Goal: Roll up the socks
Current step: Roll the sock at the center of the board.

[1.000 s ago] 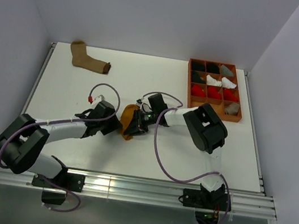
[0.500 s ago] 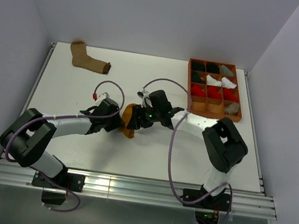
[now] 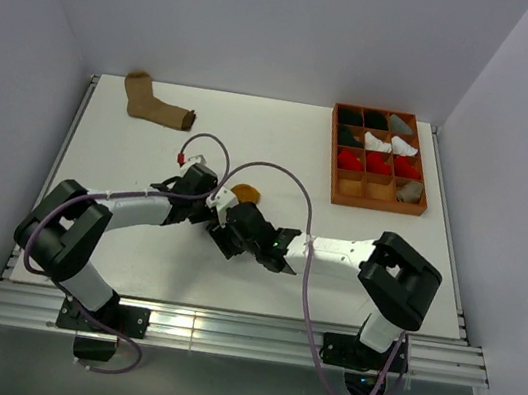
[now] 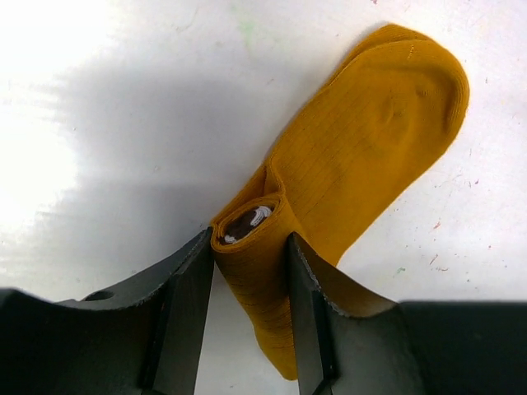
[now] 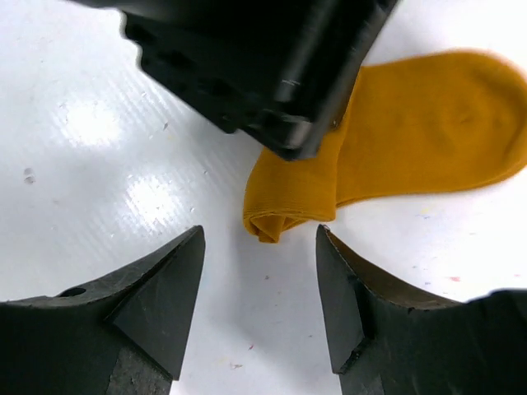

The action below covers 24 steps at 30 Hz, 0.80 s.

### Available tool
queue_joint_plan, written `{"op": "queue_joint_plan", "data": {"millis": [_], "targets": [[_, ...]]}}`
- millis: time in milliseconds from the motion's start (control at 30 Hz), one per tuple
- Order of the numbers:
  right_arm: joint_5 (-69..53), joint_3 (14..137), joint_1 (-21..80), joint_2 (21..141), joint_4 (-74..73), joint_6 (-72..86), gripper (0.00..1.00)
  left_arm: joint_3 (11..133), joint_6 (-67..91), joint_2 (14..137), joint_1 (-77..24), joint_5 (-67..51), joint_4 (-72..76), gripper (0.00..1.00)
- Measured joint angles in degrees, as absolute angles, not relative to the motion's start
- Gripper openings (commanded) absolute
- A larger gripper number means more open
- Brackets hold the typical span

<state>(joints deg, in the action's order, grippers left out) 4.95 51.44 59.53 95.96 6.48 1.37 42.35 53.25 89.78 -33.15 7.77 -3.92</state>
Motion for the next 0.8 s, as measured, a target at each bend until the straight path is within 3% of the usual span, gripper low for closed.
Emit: {"op": "queue_joint_plan", "data": {"millis": [200,567,767,800], "targets": [[14.74,51.07,63.94,97.12,11.35,-3.22,0.64,44.88,49.45,91.96,-32.86,7.14,-4.36,0.45],[21.17,51.81,65.76,105.49,15.46,-6.48,0.62,45.78,47.29,92.84,-32.38,5.45,-4.29,0.44],[24.6,52.23,66.04,106.56,16.4,-7.44,0.44,46.06,46.48,93.21,-32.05,4.69,-4.14,0.44],[24.93,52.25,66.04,106.72,16.56,-7.6,0.32,46.19,46.15,93.3,-32.05,4.56,-4.14,0.44]]}}
